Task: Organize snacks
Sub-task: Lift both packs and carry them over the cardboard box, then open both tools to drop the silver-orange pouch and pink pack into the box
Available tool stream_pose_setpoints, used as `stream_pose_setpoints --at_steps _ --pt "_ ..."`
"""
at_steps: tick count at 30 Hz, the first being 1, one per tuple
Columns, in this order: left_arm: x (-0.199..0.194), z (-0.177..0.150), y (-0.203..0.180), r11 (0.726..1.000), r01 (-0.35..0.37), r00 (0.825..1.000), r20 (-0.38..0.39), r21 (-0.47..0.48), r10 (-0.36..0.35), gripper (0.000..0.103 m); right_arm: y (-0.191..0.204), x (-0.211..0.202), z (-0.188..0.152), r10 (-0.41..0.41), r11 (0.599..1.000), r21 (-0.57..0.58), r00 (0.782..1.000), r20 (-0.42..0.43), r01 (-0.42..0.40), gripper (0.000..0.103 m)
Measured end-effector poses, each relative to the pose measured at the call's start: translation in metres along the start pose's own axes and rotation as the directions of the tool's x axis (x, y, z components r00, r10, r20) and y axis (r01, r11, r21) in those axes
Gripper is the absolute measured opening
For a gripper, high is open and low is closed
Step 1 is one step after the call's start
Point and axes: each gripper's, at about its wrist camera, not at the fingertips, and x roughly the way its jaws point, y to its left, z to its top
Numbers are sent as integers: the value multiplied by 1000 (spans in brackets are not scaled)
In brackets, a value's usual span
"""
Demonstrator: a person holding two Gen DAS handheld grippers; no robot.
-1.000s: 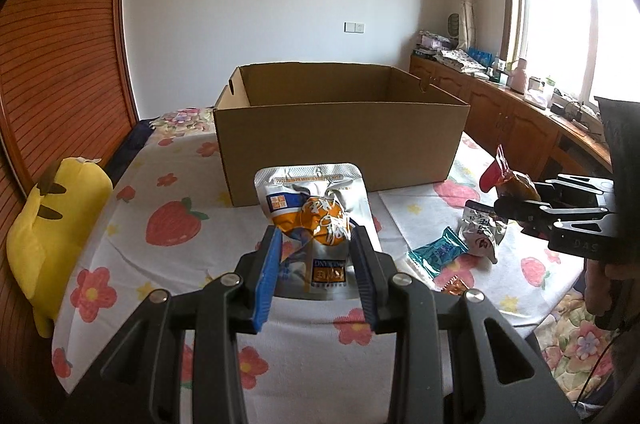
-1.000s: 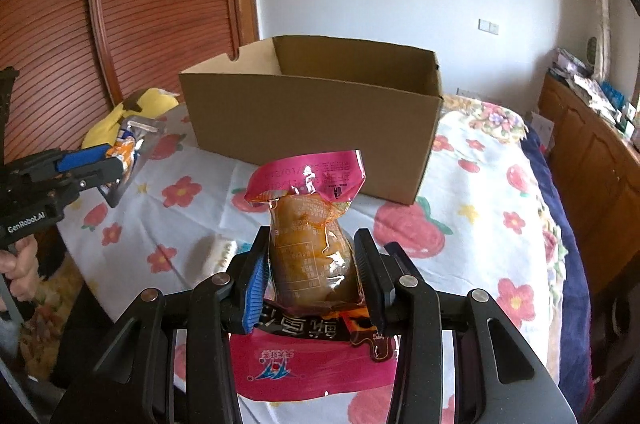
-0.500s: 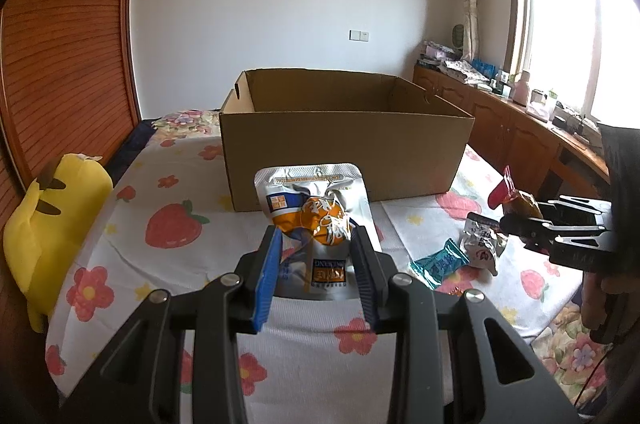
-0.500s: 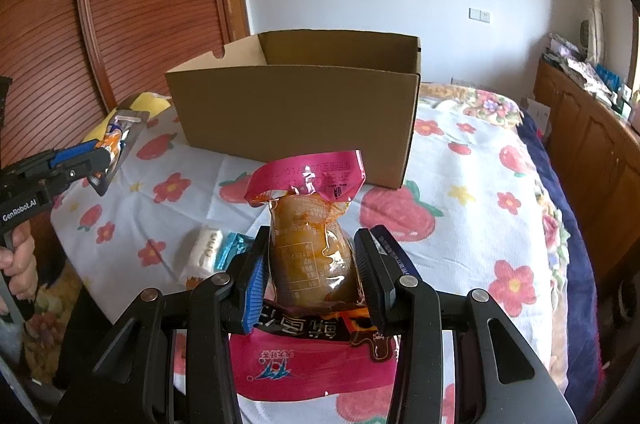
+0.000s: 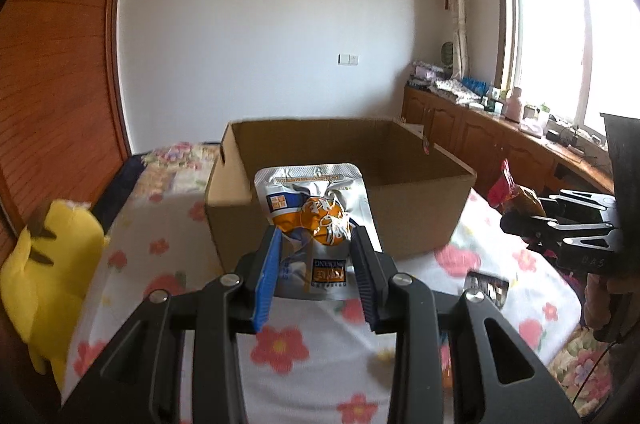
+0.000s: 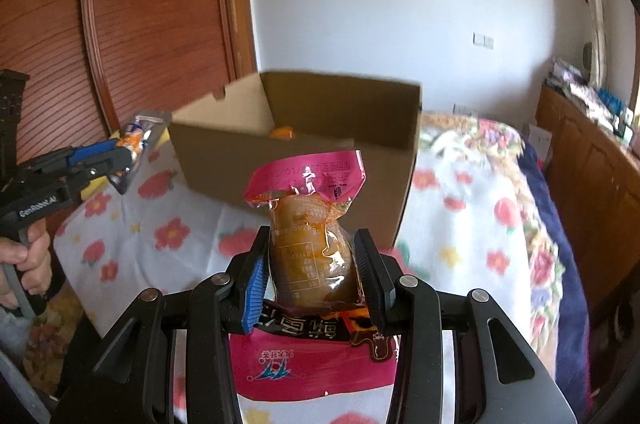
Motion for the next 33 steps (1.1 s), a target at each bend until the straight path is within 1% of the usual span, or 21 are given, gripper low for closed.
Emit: stream_pose_setpoints --at_steps 3,6,9,13,17,25,29,33 --pt "10 17 1 1000 2 1000 23 12 -2 34 0 3 23 -4 1000 -24 1000 28 4 41" --pt "21 37 2 999 -4 998 55 45 2 34 1 11 43 -5 999 -50 999 50 7 41" --pt "33 56 6 997 -6 997 73 71 1 34 6 24 63 -7 996 -91 999 54 12 41" --pt "53 72 13 996 -11 997 80 88 4 34 6 43 85 -6 992 -129 998 63 14 41" --pt "78 80 22 997 1 998 62 73 -6 34 1 66 104 1 991 -130 998 66 8 41" --pt "116 88 31 995 -16 999 38 97 13 34 -12 105 121 -14 991 -130 998 55 21 41" --pt "135 84 32 995 -3 1000 -9 98 4 34 -17 119 121 -7 994 -113 999 34 10 42" --pt "145 76 29 995 6 1000 -31 101 -3 35 -19 135 115 -11 994 -107 1000 -4 11 42"
